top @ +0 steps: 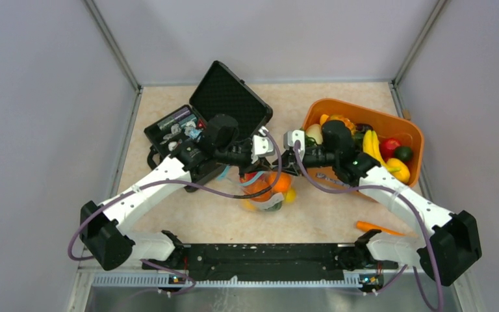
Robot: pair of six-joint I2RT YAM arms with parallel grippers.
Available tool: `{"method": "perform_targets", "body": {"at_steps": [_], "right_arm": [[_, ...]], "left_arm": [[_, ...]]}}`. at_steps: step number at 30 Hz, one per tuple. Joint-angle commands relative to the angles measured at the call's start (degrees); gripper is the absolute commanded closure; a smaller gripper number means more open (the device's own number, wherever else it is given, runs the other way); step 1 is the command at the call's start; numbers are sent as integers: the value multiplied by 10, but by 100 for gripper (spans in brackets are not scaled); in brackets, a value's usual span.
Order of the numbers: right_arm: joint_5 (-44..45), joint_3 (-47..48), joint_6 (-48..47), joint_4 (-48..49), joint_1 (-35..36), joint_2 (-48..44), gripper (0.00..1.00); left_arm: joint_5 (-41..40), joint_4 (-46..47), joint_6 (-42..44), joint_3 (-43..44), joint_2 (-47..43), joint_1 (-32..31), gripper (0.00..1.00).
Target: Place the food in the zip-top bag and seal the zipper
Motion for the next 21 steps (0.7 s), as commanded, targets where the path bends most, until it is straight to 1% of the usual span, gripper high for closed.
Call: {"method": "perform_targets", "body": {"at_steps": [1,3,9,13,21], "right_arm": [[-15,34,-15,6,8,7,89],[-16,39,-18,2,8,15,100],[-3,55,-9,0,11,27,100],[14,48,-7,4,11,16,100],[11,43,-7,2,11,12,100]], "left_arm": [[9,26,3,31,1,-3,100],[6,22,6,31,0,-3,100],[-9,29,23,1,-18,0,100],[-14,9,28,5,-15,10,100],[-41,-39,36,-2,-25,29,100]]}}
